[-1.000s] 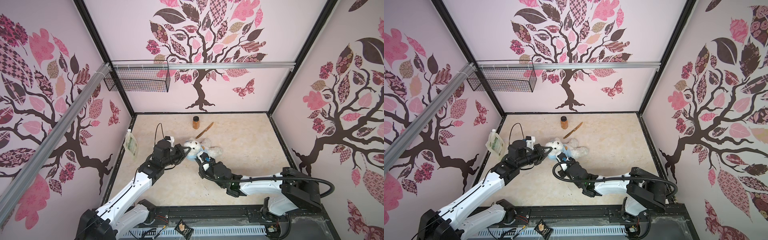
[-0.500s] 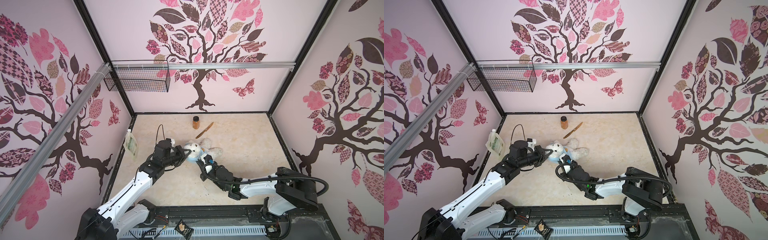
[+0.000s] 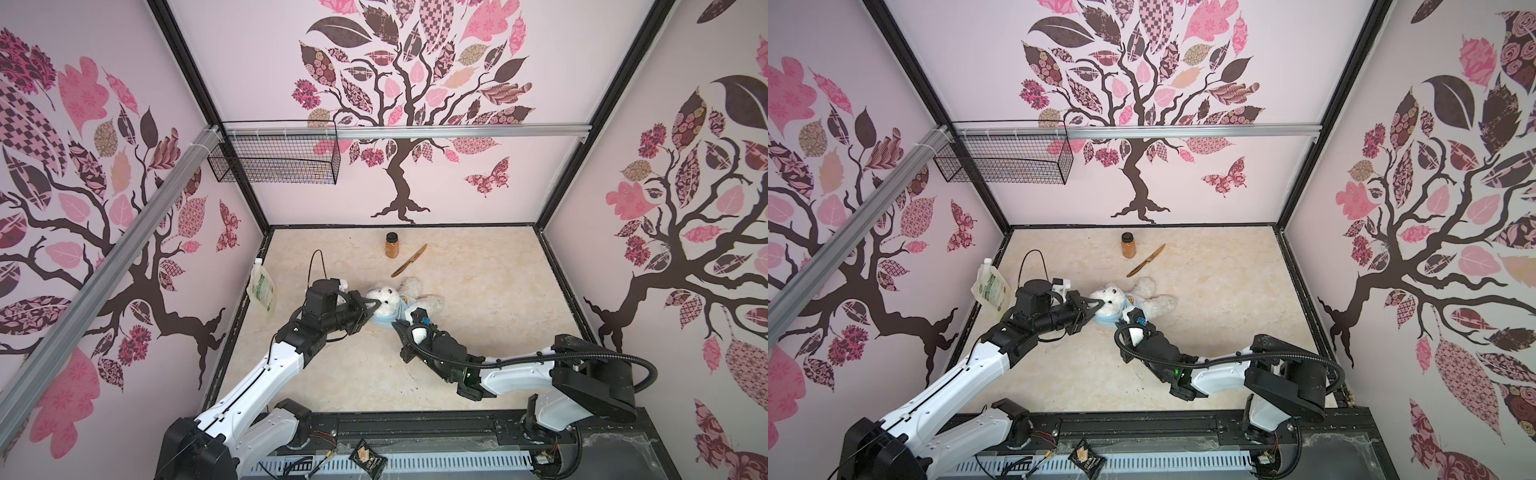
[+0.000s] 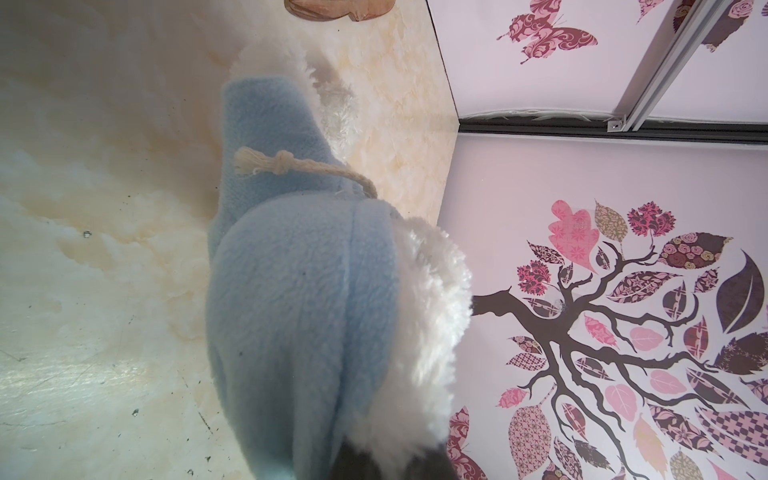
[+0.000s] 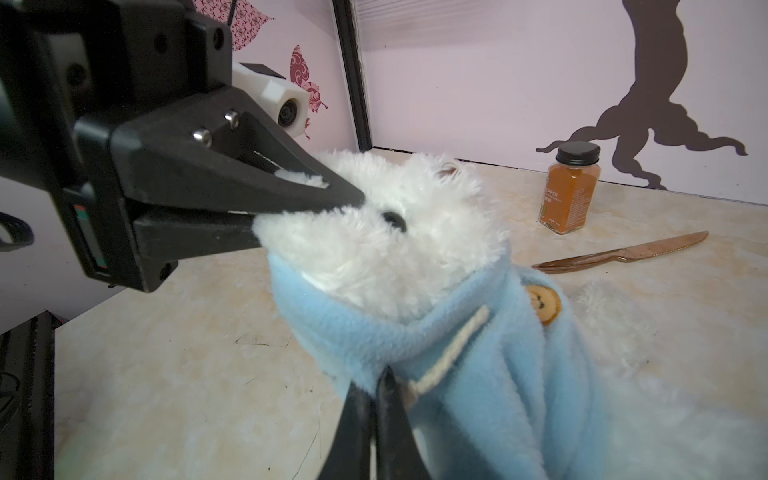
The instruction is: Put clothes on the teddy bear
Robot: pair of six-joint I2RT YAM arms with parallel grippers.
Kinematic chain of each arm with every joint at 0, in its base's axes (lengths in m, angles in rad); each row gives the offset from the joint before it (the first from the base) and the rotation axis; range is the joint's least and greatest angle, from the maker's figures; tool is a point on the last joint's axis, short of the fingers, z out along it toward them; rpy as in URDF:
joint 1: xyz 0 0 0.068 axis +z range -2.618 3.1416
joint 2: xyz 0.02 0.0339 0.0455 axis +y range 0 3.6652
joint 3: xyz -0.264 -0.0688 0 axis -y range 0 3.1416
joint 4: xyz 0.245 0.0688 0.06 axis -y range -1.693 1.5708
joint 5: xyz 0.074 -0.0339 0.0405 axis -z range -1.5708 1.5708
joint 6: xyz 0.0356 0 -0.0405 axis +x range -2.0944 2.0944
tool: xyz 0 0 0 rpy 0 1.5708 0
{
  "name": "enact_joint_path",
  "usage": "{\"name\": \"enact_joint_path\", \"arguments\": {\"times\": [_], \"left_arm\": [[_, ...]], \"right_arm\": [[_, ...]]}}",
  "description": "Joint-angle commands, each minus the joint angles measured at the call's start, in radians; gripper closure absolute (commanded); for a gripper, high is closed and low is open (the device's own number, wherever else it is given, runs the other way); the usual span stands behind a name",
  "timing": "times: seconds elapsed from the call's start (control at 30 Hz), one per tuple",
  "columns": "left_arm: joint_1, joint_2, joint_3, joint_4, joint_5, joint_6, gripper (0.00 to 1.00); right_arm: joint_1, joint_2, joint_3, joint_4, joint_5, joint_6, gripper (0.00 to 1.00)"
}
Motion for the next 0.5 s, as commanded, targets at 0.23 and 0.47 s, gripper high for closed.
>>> {"name": "enact_joint_path", "arguments": {"times": [0.23, 0.47], "left_arm": [[0.047, -0.063, 0.084, 0.172, -0.04, -0.02, 1.0], [0.049, -0.068, 0.08, 0.167, -0.042, -0.02, 1.0]], "right_arm": [[-0.018, 0.023, -0.102, -0.328, 0.122, 0.083, 1.0], [-0.018, 0.008, -0.114, -0.34, 0.132, 0.095, 0.98]]}}
